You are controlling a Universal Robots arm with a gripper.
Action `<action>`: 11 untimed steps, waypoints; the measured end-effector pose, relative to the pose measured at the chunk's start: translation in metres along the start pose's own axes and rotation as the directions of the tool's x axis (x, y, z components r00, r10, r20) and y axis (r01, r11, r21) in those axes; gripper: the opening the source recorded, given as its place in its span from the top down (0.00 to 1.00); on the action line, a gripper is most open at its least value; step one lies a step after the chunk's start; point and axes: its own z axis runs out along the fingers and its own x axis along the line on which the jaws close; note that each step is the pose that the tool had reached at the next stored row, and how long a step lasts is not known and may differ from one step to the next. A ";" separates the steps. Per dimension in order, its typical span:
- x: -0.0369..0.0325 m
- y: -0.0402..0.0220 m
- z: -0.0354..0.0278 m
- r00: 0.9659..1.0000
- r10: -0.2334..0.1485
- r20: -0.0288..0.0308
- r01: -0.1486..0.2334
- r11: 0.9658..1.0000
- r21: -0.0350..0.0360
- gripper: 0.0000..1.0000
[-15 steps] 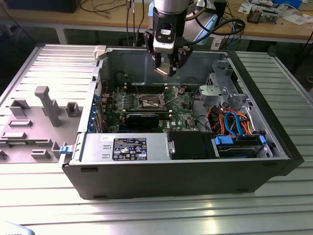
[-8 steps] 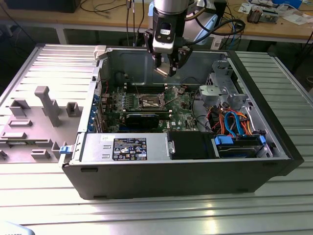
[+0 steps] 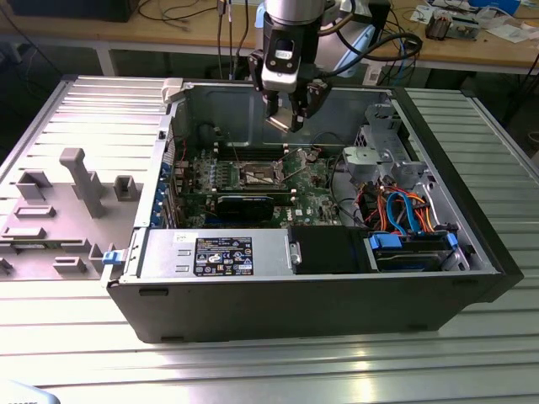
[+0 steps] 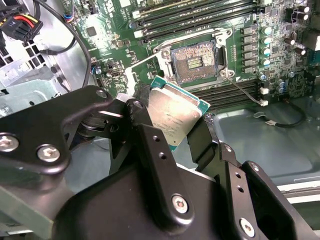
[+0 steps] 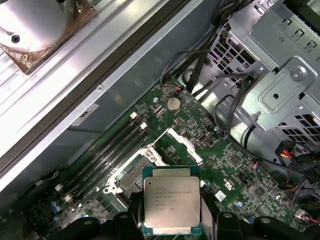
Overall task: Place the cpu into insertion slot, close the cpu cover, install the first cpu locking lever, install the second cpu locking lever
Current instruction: 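Place the cpu into insertion slot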
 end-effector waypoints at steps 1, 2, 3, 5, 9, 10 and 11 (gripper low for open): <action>0.0000 0.0000 -0.0001 1.000 0.010 0.002 -0.010 1.000 0.002 0.45; 0.0000 0.0000 0.0000 1.000 0.023 0.003 -0.023 1.000 0.002 0.45; 0.0000 0.0000 -0.0001 1.000 0.024 0.003 -0.024 1.000 0.002 0.45; 0.0000 0.0000 -0.0001 1.000 0.026 0.004 -0.026 1.000 0.002 0.45; 0.0000 0.0000 -0.0001 1.000 0.031 0.004 -0.031 1.000 0.002 0.45; 0.0000 0.0000 -0.0001 0.999 0.032 0.004 -0.032 0.999 0.002 0.45; 0.0000 0.0000 -0.0001 0.999 0.033 0.004 -0.033 0.999 0.002 0.45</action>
